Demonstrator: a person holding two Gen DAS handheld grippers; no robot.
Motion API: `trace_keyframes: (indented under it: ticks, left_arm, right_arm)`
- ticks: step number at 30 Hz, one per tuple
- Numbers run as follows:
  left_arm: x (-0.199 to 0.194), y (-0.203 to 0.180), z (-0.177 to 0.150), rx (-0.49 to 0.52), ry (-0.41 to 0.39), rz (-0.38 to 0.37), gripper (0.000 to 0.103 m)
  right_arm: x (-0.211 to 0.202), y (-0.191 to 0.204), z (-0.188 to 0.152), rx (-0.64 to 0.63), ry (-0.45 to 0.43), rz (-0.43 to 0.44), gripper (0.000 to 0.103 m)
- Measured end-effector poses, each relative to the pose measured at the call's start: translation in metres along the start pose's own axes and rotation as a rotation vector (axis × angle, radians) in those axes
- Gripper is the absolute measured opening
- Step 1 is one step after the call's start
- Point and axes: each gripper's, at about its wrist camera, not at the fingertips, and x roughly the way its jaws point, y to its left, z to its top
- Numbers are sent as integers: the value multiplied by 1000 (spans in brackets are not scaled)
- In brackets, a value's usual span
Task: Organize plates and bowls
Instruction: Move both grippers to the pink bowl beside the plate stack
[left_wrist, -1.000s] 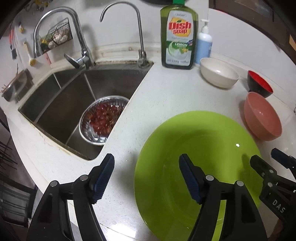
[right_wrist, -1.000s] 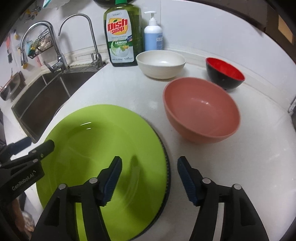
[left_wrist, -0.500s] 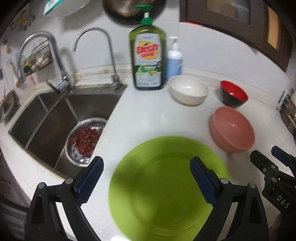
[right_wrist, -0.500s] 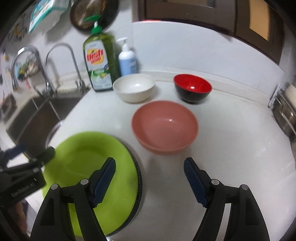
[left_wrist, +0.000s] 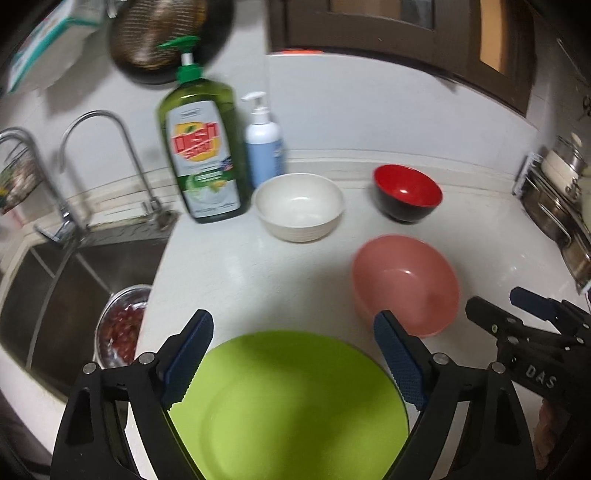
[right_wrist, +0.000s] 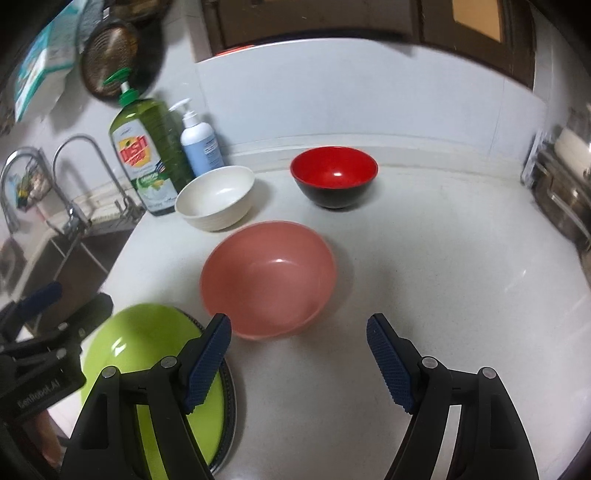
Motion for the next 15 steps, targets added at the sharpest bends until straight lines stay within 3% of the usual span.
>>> trace_keyframes:
  ticks: [4, 9, 15]
  left_arm:
    - [14, -9, 15, 38, 17, -30, 84]
    - [40, -17, 30, 64, 92, -92, 73]
    - [68, -29, 39, 80, 156, -122, 69]
  right_arm:
    - [9, -8, 10, 32, 11, -40, 76]
    - [23, -13, 23, 35, 35, -64, 74]
    - [45, -18, 31, 58, 85, -49, 56]
